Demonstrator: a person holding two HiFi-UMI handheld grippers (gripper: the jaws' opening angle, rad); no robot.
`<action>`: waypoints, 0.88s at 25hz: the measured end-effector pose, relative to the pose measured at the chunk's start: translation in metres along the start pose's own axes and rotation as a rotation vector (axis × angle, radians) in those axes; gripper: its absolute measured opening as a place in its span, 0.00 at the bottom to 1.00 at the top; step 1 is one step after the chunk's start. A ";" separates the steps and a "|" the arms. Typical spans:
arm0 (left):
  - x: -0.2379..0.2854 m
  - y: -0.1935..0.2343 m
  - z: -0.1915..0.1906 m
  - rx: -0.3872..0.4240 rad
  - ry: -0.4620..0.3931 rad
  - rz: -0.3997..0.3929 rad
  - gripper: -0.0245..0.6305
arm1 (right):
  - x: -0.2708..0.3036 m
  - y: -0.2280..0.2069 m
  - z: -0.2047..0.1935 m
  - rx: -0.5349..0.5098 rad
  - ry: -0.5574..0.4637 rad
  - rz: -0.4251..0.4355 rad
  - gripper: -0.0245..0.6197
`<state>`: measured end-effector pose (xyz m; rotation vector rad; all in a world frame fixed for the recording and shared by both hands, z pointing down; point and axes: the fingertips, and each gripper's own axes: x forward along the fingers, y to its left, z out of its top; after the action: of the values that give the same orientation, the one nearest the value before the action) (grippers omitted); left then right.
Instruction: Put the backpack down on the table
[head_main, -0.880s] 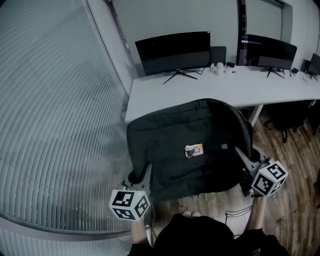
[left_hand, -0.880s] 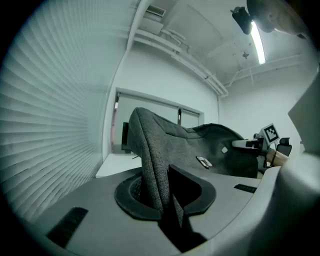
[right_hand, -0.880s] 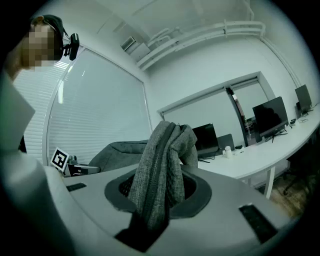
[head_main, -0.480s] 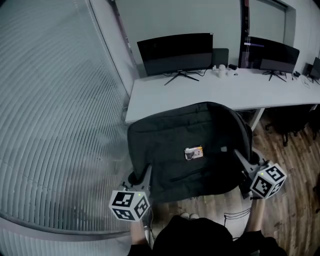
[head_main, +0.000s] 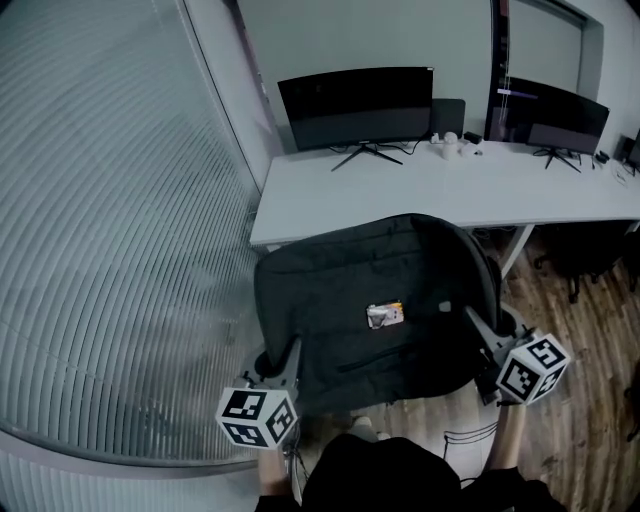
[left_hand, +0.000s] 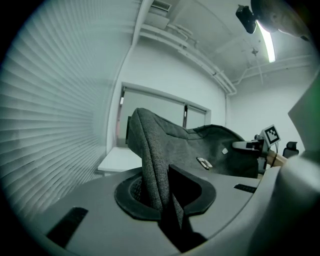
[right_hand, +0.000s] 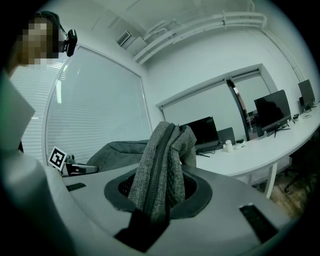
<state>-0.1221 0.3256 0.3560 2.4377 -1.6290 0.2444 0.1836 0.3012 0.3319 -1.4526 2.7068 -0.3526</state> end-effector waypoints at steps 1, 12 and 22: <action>0.001 0.000 0.000 -0.003 0.004 0.003 0.15 | 0.001 -0.001 0.000 0.003 0.004 0.003 0.20; 0.036 0.025 -0.007 -0.027 0.029 0.036 0.15 | 0.050 -0.022 -0.010 0.013 0.042 0.019 0.20; 0.138 0.104 0.010 -0.061 0.032 0.029 0.15 | 0.172 -0.063 -0.002 0.006 0.064 0.011 0.20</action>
<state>-0.1655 0.1618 0.3882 2.3546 -1.6349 0.2339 0.1385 0.1253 0.3587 -1.4485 2.7597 -0.4141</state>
